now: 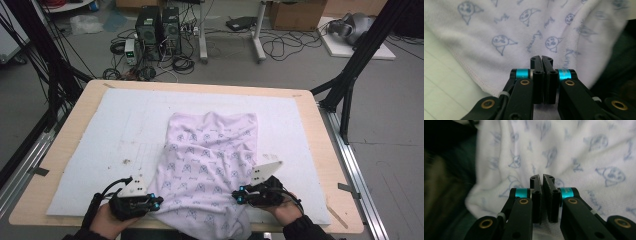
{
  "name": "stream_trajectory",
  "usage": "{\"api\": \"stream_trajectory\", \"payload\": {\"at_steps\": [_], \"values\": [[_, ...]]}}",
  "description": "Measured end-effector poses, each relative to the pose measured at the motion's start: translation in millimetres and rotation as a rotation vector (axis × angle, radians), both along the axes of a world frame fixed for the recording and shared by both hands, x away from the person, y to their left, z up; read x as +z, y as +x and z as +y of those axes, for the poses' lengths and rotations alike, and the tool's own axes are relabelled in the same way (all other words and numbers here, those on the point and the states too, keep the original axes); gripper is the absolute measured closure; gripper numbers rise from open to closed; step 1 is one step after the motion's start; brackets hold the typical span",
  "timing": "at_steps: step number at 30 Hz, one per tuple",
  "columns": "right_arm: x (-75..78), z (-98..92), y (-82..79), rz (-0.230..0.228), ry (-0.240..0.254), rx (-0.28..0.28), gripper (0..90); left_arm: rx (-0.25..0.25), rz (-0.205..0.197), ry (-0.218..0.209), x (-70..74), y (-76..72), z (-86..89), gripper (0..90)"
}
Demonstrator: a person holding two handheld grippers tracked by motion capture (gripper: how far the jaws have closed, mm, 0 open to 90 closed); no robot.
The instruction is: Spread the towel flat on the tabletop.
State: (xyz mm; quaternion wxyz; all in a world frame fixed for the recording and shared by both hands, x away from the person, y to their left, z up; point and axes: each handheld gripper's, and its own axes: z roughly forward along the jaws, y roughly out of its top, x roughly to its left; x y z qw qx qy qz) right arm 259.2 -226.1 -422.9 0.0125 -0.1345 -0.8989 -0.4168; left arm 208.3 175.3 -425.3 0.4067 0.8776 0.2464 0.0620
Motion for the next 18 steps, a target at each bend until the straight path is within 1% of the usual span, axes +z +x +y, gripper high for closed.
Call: {"api": "stream_trajectory", "payload": {"at_steps": [1, 2, 3, 4, 5, 6, 7, 8, 9, 11, 12, 13, 14, 15, 16, 17, 18], "values": [[3.7, -3.7, -3.1, -0.008, 0.030, -0.002, 83.8, -0.003, -0.009, -0.006, 2.8, -3.1, 0.9, 85.9], [6.6, -6.6, -4.3, -0.024, 0.036, -0.021, 77.7, -0.001, -0.023, -0.006, 5.3, -3.7, 1.7, 79.1], [7.7, -8.4, -3.0, -0.034, 0.020, -0.036, 75.7, 0.004, -0.031, -0.016, 6.8, -1.9, 2.5, 73.1], [7.0, -9.2, -0.6, -0.028, 0.005, -0.042, 71.2, 0.013, -0.038, -0.013, 7.6, 2.7, 2.9, 70.4], [5.1, -9.2, 2.0, -0.031, -0.008, -0.061, 65.1, 0.027, -0.038, -0.010, 7.4, 8.9, 2.8, 65.7], [2.2, -8.5, 5.0, -0.016, -0.022, -0.071, 63.8, 0.034, -0.041, -0.006, 6.5, 15.7, 2.7, 62.0], [-1.3, -6.9, 7.9, -0.007, -0.034, -0.069, 61.5, 0.035, -0.043, -0.003, 4.3, 22.8, 2.2, 60.3], [-4.8, -4.8, 10.1, -0.012, -0.053, -0.078, 59.4, 0.038, -0.031, 0.004, 1.0, 30.1, 0.9, 59.6], [-8.3, -2.7, 12.6, -0.003, -0.065, -0.078, 59.5, 0.037, -0.011, 0.012, -2.5, 36.3, -1.0, 58.8], [-12.7, -0.1, 17.2, 0.007, -0.083, -0.077, 60.1, 0.023, 0.005, 0.042, -9.8, 43.4, -5.6, 61.1], [-13.9, 0.4, 19.6, 0.013, -0.078, -0.073, 63.5, 0.021, 0.009, 0.051, -13.8, 44.0, -8.5, 66.1], [-15.1, 1.5, 21.8, 0.022, -0.076, -0.072, 65.8, 0.030, -0.015, 0.044, -14.4, 42.4, -8.8, 69.2], [-16.4, 3.3, 23.3, 0.022, -0.083, -0.066, 69.7, 0.039, -0.016, 0.047, -14.3, 41.7, -8.8, 75.7], [-17.1, 5.1, 23.4, 0.019, -0.083, -0.059, 74.2, 0.031, -0.006, 0.046, -13.7, 41.2, -8.0, 80.7], [-17.1, 6.8, 23.1, 0.016, -0.083, -0.050, 79.2, 0.034, -0.003, 0.049, -13.2, 39.7, -7.9, 86.9], [-16.8, 7.6, 23.8, 0.020, -0.082, -0.029, 83.7, 0.033, -0.002, 0.054, -12.7, 37.2, -7.8, 87.5], [-16.1, 7.8, 23.1, 0.015, -0.085, -0.026, 84.8, 0.028, 0.003, 0.047, -12.4, 34.0, -7.9, 87.9]]}}
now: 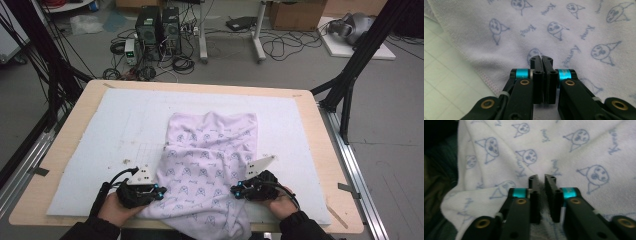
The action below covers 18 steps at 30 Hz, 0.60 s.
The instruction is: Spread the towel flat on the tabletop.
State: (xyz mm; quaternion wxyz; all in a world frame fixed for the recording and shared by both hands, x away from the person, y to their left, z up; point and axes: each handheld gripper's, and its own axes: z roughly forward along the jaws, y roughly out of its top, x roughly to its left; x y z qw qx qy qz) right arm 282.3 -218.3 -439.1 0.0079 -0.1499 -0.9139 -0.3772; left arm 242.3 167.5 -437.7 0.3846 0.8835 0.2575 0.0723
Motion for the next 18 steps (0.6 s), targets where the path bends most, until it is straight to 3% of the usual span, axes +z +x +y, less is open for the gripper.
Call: {"api": "stream_trajectory", "payload": {"at_steps": [3, 5, 8, 12, 14, 16, 18], "values": [[6.3, -3.3, -4.3, 0.000, 0.021, 0.002, 86.0, -0.007, -0.018, -0.006, 5.5, -8.3, 2.5, 88.3], [16.3, -4.8, -5.7, -0.030, 0.054, -0.008, 86.0, 0.022, -0.043, -0.031, 13.6, -6.0, 6.2, 88.4], [33.3, -2.3, 5.9, -0.072, 0.072, -0.044, 85.9, 0.107, -0.103, -0.078, 28.9, 10.0, 12.3, 88.4], [47.0, 6.6, 40.5, -0.110, 0.051, -0.127, 85.9, 0.245, -0.165, -0.105, 39.2, 45.0, 13.7, 88.5], [45.4, 9.0, 62.0, -0.103, 0.037, -0.174, 85.9, 0.290, -0.157, -0.111, 34.5, 65.6, 11.2, 88.4], [37.2, 10.4, 78.9, -0.071, 0.012, -0.210, 85.5, 0.296, -0.119, -0.110, 24.3, 80.8, 7.3, 88.1], [27.2, 10.6, 87.5, -0.043, -0.016, -0.223, 79.0, 0.295, -0.093, -0.072, 16.2, 87.6, 4.9, 83.7]]}}
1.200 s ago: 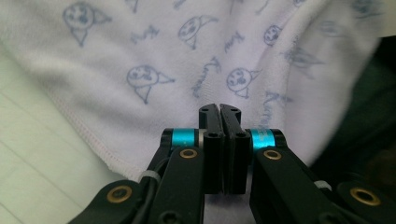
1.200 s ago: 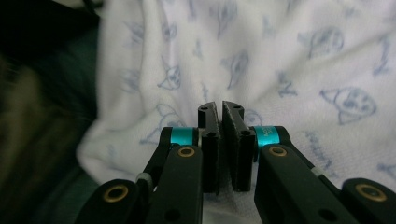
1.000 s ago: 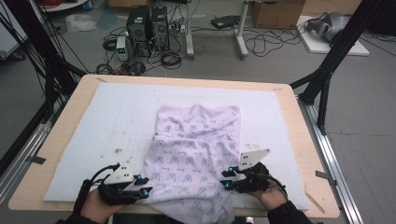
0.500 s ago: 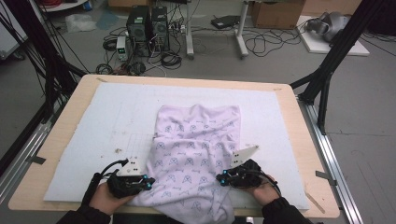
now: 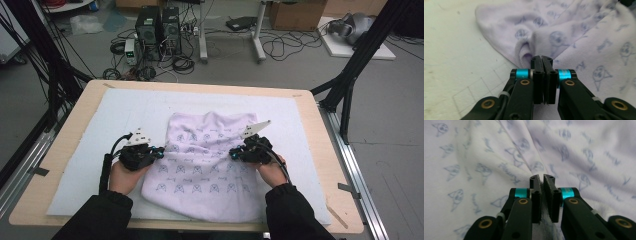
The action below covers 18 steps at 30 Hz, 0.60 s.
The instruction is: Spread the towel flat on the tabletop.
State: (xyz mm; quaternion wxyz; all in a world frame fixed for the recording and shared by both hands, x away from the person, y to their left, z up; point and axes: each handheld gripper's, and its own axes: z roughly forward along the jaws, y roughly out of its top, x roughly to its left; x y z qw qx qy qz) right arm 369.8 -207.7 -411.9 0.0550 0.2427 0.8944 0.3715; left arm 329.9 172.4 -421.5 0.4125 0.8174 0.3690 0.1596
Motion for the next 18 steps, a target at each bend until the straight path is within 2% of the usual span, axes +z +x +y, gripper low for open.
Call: {"api": "stream_trajectory", "payload": {"at_steps": [1, 2, 3, 6, 8, 11, 12, 13, 15, 17, 18], "values": [[-2.0, -0.8, 1.2, 0.007, -0.001, -0.020, 75.1, -0.011, 0.014, -0.005, -1.5, 0.5, 0.7, 76.5], [-0.8, -2.7, 0.3, 0.009, 0.015, -0.019, 72.3, -0.025, 0.010, -0.016, -1.4, -1.2, 2.3, 74.1], [3.1, -4.7, -2.7, -0.017, 0.025, -0.020, 68.3, -0.032, -0.002, -0.013, 0.2, -4.5, 4.4, 72.9], [20.3, -13.2, -17.9, -0.110, 0.056, -0.023, 64.5, -0.055, -0.027, -0.033, 9.0, -15.9, 15.1, 67.2], [30.4, -20.7, -29.0, -0.133, 0.096, -0.018, 62.5, -0.061, -0.048, -0.045, 17.0, -25.4, 22.8, 66.4], [39.1, -28.6, -49.7, -0.162, 0.114, 0.013, 61.7, -0.102, -0.065, -0.072, 24.6, -42.9, 30.1, 63.6], [38.7, -30.0, -57.1, -0.180, 0.108, 0.021, 60.5, -0.130, -0.062, -0.075, 24.6, -49.2, 30.8, 62.4], [36.3, -31.0, -64.2, -0.174, 0.103, 0.037, 60.0, -0.158, -0.052, -0.088, 22.4, -55.6, 29.9, 62.2], [25.6, -31.8, -76.0, -0.148, 0.101, 0.078, 57.6, -0.217, -0.029, -0.072, 14.5, -66.6, 26.4, 60.3], [10.9, -30.8, -84.6, -0.131, 0.063, 0.102, 56.2, -0.268, 0.009, -0.065, 3.8, -72.6, 22.2, 57.4], [3.4, -30.3, -87.5, -0.118, 0.055, 0.107, 56.2, -0.286, 0.023, -0.043, -1.4, -74.6, 19.8, 54.9]]}}
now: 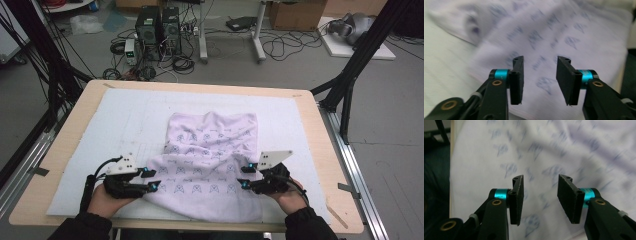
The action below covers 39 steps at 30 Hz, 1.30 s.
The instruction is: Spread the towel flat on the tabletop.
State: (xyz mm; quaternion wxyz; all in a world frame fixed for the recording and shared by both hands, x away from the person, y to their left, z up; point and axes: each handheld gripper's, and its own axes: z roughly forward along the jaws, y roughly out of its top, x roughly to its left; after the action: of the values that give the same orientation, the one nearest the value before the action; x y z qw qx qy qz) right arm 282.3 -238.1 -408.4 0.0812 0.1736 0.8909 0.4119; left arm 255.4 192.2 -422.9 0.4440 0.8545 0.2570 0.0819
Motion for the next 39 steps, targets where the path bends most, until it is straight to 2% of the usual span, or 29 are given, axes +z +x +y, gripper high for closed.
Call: {"api": "stream_trajectory", "payload": {"at_steps": [2, 4, 5, 6, 7, 8, 9, 11, 13, 15, 18, 22, 24, 25, 26, 27, 29, 30, 32, 35, 37, 39], "values": [[-12.8, 1.3, -2.8, 0.024, -0.020, 0.011, 56.2, -0.040, 0.026, 0.052, -10.1, -1.2, -5.9, 54.9], [-22.8, 3.9, -3.5, 0.049, -0.037, 0.021, 56.6, -0.073, 0.035, 0.103, -18.8, -2.1, -12.3, 59.5], [-26.5, 5.7, -2.7, 0.062, -0.048, 0.024, 58.0, -0.072, 0.011, 0.095, -19.4, -3.7, -13.3, 62.1], [-28.7, 8.0, -2.4, 0.085, -0.068, 0.027, 60.9, -0.068, 0.022, 0.089, -19.5, -3.1, -13.8, 66.5], [-30.8, 10.0, -1.6, 0.089, -0.085, 0.036, 62.3, -0.065, 0.031, 0.081, -19.6, -2.3, -13.8, 69.5], [-31.3, 10.8, -1.4, 0.085, -0.081, 0.037, 67.9, -0.074, 0.045, 0.073, -19.5, -1.2, -13.7, 78.3], [-31.2, 10.9, -0.2, 0.090, -0.076, 0.038, 74.0, -0.078, 0.047, 0.077, -19.3, -0.7, -13.9, 81.8], [-32.0, 10.7, 0.2, 0.108, -0.060, 0.037, 85.0, -0.070, 0.050, 0.075, -17.8, -2.0, -14.3, 84.2], [-31.2, 11.5, -3.8, 0.093, -0.068, 0.052, 87.1, -0.079, 0.057, 0.065, -15.2, -6.5, -14.1, 85.0], [-25.8, 11.8, -10.6, 0.098, -0.068, 0.077, 87.3, -0.094, 0.051, 0.048, -8.4, -16.5, -13.9, 85.2], [-11.8, 10.2, -26.3, 0.099, -0.030, 0.114, 87.3, -0.123, 0.019, 0.015, 9.2, -38.2, -13.9, 85.3], [15.3, 3.6, -50.4, 0.056, 0.036, 0.142, 87.2, -0.151, -0.050, -0.045, 38.0, -69.6, -15.4, 85.3], [27.5, -1.0, -59.3, 0.024, 0.050, 0.143, 87.2, -0.144, -0.071, -0.045, 44.2, -74.1, -16.1, 85.1], [30.7, -3.2, -61.1, 0.011, 0.052, 0.141, 86.7, -0.128, -0.078, -0.025, 43.2, -70.9, -15.7, 84.3], [31.9, -4.9, -61.3, 0.017, 0.055, 0.141, 84.1, -0.088, -0.079, -0.005, 40.6, -65.6, -14.7, 81.4], [31.9, -6.2, -59.8, 0.007, 0.049, 0.117, 78.6, -0.049, -0.078, 0.002, 37.0, -58.4, -13.1, 76.0], [29.6, -11.1, -52.8, 0.020, 0.075, 0.088, 71.5, -0.025, -0.049, -0.017, 28.6, -42.8, -10.2, 64.4], [26.9, -13.0, -48.3, 0.035, 0.088, 0.078, 68.4, -0.027, -0.044, -0.017, 24.1, -35.9, -10.1, 62.1], [17.7, -12.4, -38.9, 0.045, 0.054, 0.050, 63.7, -0.033, -0.020, -0.020, 15.1, -22.8, -12.9, 58.1], [-2.9, -5.1, -21.7, 0.076, 0.010, 0.029, 55.5, -0.037, -0.007, 0.022, 1.6, -6.9, -23.2, 56.5], [-16.1, 1.5, -11.8, 0.101, -0.005, 0.031, 55.3, -0.056, 0.002, 0.068, -7.4, 0.7, -30.4, 56.8], [-24.7, 9.1, -5.8, 0.101, -0.066, 0.030, 55.1, -0.053, 0.011, 0.116, -17.5, 4.6, -37.4, 59.0]]}}
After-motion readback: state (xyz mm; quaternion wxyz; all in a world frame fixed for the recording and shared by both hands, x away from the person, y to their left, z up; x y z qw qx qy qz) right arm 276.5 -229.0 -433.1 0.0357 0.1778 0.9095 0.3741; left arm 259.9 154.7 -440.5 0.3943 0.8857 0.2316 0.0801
